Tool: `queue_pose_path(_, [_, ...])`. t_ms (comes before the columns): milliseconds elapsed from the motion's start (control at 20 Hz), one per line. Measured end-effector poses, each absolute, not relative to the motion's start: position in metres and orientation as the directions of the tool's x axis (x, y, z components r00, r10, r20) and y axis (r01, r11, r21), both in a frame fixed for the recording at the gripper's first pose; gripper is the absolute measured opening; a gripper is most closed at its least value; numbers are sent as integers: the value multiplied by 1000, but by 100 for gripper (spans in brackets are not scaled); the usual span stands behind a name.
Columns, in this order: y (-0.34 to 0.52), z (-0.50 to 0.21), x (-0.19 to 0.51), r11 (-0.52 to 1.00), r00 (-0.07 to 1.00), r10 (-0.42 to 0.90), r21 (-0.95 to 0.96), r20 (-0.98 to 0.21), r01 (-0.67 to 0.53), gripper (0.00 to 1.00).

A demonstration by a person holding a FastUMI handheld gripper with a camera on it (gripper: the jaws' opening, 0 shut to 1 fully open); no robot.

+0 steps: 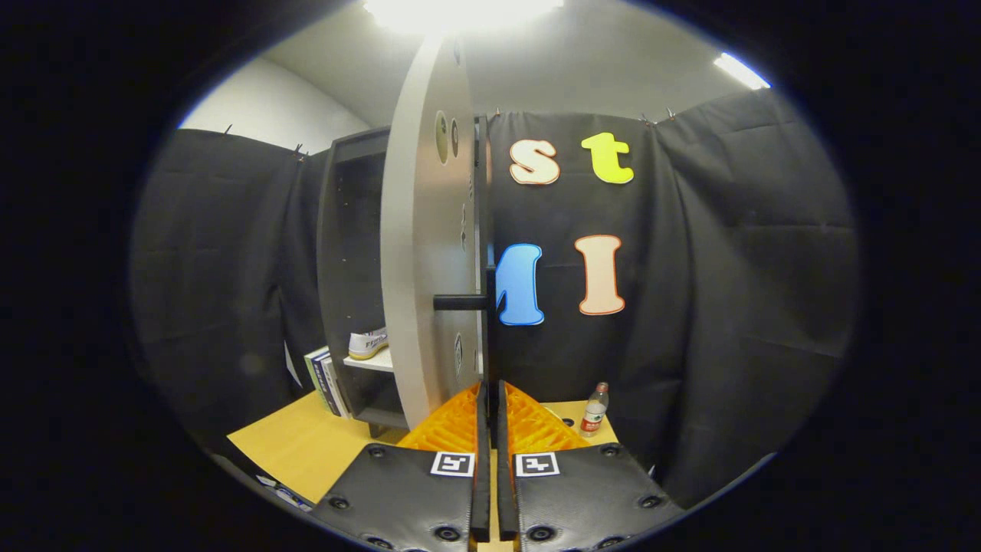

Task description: Open the shoe cabinet door, grab the shoes and put them into the shoe cabinet, then close the shoe cabinet door.

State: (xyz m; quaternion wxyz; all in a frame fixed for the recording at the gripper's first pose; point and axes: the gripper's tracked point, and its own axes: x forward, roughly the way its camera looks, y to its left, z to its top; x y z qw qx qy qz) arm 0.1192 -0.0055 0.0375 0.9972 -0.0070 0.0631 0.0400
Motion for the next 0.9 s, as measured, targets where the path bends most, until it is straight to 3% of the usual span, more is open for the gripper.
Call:
queue_pose_path(200, [-15,38,107,1000,992,3,-29,-128,-7,7])
queue_pose_path(400, [-11,38,87,998,989,-38,-47,-141,32,18])
queue_pose_path(550, [-9,35,79,994,987,-86,-80,-139,75,35])
queue_pose_path(750, [18,30,70,998,986,-58,-43,-158,52,97])
queue_pose_path(900, [42,22,69,1000,982,-17,-26,-187,12,97])
